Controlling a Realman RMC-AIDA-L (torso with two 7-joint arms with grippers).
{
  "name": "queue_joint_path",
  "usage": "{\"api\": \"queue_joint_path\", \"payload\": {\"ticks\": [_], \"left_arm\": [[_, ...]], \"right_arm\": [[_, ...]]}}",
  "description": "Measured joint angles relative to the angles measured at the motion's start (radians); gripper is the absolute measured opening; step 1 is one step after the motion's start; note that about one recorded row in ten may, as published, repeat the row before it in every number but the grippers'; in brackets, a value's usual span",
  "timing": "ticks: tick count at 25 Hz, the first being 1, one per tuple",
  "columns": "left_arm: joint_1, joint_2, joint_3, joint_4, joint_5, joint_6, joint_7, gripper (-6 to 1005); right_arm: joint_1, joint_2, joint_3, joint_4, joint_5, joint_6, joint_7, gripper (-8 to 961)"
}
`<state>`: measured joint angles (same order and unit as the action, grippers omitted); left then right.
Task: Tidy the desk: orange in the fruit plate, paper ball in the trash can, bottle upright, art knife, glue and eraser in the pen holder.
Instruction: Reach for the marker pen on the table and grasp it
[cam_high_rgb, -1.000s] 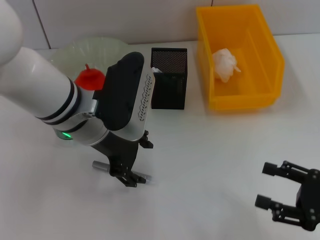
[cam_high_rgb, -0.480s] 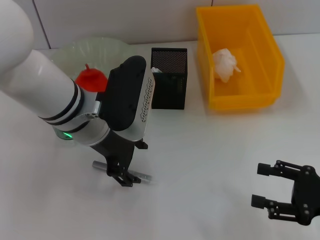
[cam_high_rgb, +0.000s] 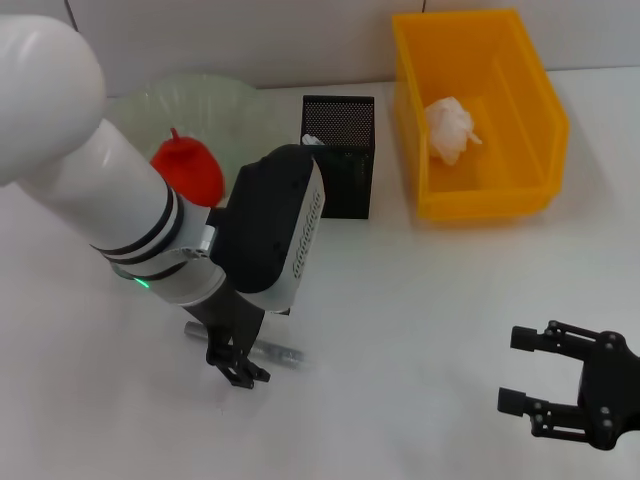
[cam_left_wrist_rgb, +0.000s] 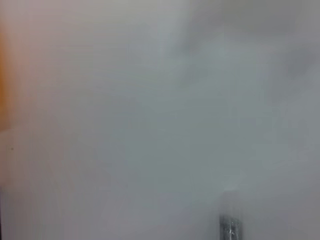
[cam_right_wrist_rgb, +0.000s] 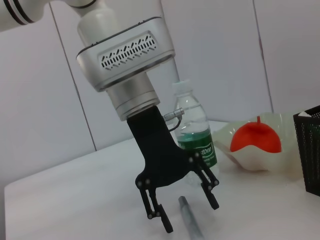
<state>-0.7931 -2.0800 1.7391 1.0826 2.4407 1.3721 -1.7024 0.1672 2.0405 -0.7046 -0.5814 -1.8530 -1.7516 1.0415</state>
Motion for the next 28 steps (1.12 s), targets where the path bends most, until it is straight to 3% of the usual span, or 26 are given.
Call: {"api": "queue_joint_path", "payload": {"ticks": [3,12,28], "left_arm": [[-0.012,0.0,0.016,0.01,0.019,0.012,-0.006,797],[-0.045,0.0,0.059,0.001,0.054,0.014,-0.028,647],[-0.057,0.0,0.071,-0.031,0.052,0.015,-0.027,646]], "right_arm": [[0.0,0.006,0.0,0.0,0.0,0.001,0.0,775],[-0.002,0.018,-0.001,0.0,0.0,0.001,0.0,774],[0.02,0.023,-0.008,0.001,0.0,0.018,0.0,772]]}}
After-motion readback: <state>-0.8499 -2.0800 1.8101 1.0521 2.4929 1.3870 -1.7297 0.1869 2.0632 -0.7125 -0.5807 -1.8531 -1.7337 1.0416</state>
